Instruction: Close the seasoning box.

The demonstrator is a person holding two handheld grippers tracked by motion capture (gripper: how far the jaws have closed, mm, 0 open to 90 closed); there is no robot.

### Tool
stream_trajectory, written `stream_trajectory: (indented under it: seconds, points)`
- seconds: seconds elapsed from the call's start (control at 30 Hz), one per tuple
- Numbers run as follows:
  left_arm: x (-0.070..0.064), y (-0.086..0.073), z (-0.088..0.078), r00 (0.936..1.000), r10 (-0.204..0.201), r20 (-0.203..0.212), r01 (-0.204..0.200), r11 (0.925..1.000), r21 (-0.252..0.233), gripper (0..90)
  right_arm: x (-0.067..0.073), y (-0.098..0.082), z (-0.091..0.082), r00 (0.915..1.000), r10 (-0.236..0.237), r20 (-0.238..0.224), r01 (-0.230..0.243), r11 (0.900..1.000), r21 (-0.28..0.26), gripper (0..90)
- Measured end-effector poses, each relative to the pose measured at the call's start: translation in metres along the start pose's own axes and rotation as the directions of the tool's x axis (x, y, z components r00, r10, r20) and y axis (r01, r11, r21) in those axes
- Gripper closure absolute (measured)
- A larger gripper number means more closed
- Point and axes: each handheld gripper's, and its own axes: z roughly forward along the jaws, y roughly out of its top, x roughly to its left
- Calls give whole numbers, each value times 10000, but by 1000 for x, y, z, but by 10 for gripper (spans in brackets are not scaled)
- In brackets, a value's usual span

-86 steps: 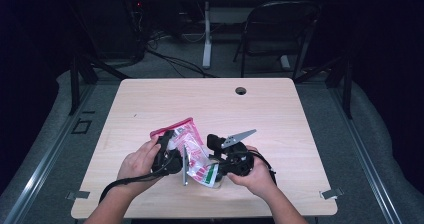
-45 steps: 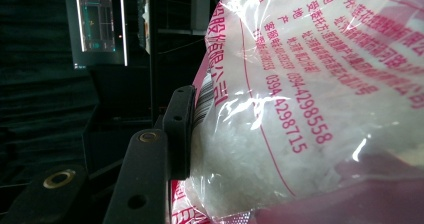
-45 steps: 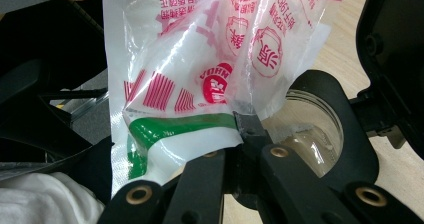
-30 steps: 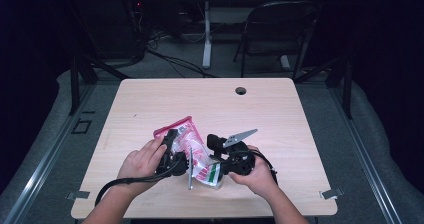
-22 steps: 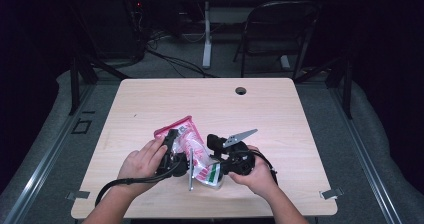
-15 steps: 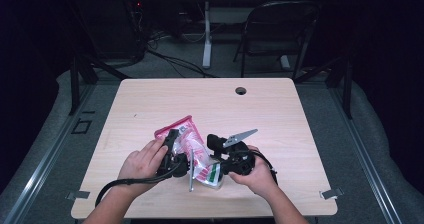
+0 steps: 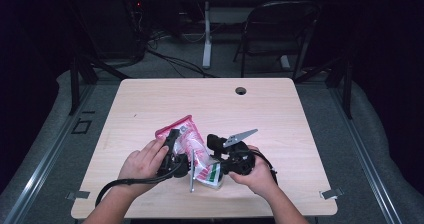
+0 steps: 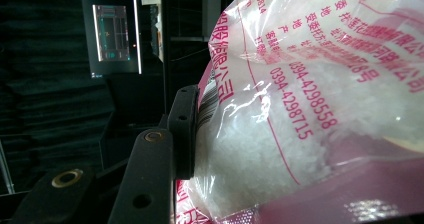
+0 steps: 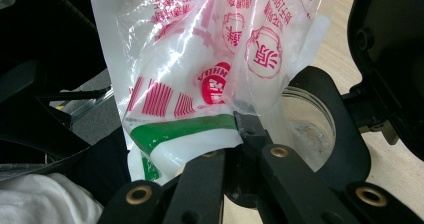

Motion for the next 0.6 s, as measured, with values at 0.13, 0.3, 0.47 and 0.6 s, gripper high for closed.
stream_trajectory:
  seconds: [0.13,0.3,0.47,0.6]
  points:
    - [1,1,-1,10000,43,-1,-43,10000,29,637,0,0,0,10000,-7,2,7,10000,12,900]
    - [1,2,-1,10000,71,-13,-71,10000,20,638,0,0,0,10000,-24,-17,24,10000,26,900]
    - [1,2,-2,9999,104,-17,-104,9999,0,638,0,0,0,10000,-24,-6,24,10000,46,900]
    - [1,2,-2,9999,103,-28,-103,9999,-43,639,0,0,1,10000,-26,-14,26,10000,58,900]
